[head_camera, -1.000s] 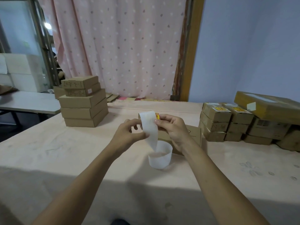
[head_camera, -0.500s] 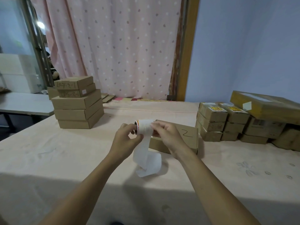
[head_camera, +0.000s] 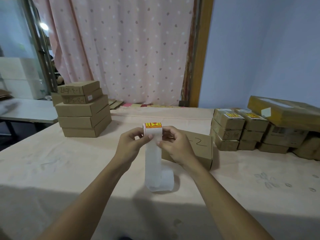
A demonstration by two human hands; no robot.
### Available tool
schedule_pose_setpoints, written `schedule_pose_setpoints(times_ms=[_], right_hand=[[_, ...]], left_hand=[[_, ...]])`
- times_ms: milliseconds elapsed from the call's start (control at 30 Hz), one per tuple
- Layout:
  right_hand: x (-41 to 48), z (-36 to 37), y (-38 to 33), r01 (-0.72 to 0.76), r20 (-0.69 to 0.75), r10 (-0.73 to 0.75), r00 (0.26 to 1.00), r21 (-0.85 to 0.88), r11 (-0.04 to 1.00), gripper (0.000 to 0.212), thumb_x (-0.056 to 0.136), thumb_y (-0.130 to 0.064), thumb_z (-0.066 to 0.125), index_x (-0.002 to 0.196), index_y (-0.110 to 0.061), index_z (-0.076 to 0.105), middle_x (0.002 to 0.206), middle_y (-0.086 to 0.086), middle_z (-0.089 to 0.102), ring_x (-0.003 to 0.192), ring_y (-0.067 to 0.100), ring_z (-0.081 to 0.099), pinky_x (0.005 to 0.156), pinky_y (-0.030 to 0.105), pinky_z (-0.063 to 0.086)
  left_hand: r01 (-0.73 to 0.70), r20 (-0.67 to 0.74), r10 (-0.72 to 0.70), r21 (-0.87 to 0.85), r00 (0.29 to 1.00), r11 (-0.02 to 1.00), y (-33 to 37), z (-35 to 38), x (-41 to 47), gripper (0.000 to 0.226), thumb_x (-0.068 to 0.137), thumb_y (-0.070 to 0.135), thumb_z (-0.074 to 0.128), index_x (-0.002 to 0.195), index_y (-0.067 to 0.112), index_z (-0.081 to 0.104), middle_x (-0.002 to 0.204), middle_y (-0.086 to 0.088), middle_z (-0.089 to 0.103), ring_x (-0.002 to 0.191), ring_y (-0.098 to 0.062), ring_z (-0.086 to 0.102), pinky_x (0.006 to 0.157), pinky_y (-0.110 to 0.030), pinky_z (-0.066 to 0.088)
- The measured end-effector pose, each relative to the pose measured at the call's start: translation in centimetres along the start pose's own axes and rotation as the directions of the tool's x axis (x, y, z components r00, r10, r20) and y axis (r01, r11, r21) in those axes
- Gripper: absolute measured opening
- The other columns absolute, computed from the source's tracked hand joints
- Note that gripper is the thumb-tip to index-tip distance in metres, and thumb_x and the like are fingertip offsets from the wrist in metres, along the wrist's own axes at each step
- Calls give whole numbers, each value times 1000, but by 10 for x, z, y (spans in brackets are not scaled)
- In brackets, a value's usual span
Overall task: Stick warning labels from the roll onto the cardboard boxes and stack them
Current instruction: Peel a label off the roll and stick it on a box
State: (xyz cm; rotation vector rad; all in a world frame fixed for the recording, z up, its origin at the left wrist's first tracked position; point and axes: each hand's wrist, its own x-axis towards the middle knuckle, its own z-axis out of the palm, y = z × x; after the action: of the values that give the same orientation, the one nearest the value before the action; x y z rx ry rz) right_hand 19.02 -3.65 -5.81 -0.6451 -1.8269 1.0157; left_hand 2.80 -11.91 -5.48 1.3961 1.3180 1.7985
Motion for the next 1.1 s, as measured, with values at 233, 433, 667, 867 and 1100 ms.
schedule_pose_setpoints(times_ms=[233, 433, 667, 867, 1100], right_hand=[[2, 3, -9, 255, -50, -291, 956, -357, 899, 37, 89, -33, 75, 125, -29, 65, 123, -16, 62, 111, 6, 53, 90, 16, 43], [6, 12, -4, 428, 11, -516, 856, -574, 698, 31, 86, -45, 68, 109, -25, 74, 112, -12, 70, 103, 14, 55, 93, 28, 44], [7, 18, -3, 479, 3, -589, 808, -586, 654, 25, 89, -41, 70, 103, -22, 77, 104, -11, 73, 97, 18, 59, 87, 32, 46], [8, 20, -2, 462, -21, -533, 846, -471, 752, 19, 90, -41, 71, 97, -25, 79, 102, -15, 75, 97, 14, 57, 86, 30, 49], [11, 20, -5, 357, -115, -440, 891, -421, 834, 3, 90, -23, 76, 91, -22, 79, 98, -12, 71, 97, 11, 58, 83, 21, 46]], left_hand=[[-283, -32, 336, 468, 941, 837, -20, -4, 0, 14, 83, 35, 76, 90, 24, 78, 83, 8, 70, 90, -20, 54, 76, -43, 45], [-391, 2, 468, 551, 884, 737, -24, -9, 0, 23, 85, 42, 69, 82, 19, 72, 76, 11, 64, 84, -18, 51, 74, -56, 43], [-426, 17, 543, 641, 839, 638, -22, -13, -3, 27, 87, 40, 67, 79, 15, 69, 74, 15, 61, 80, -17, 48, 74, -45, 39], [-462, 54, 596, 690, 801, 558, -27, -22, -3, 15, 84, 27, 77, 80, 15, 70, 78, 20, 61, 78, -16, 44, 71, -39, 34], [-455, 127, 638, 805, 760, 382, -37, -45, 2, 14, 78, 24, 81, 83, 13, 73, 87, 11, 71, 82, -19, 48, 74, -33, 24]])
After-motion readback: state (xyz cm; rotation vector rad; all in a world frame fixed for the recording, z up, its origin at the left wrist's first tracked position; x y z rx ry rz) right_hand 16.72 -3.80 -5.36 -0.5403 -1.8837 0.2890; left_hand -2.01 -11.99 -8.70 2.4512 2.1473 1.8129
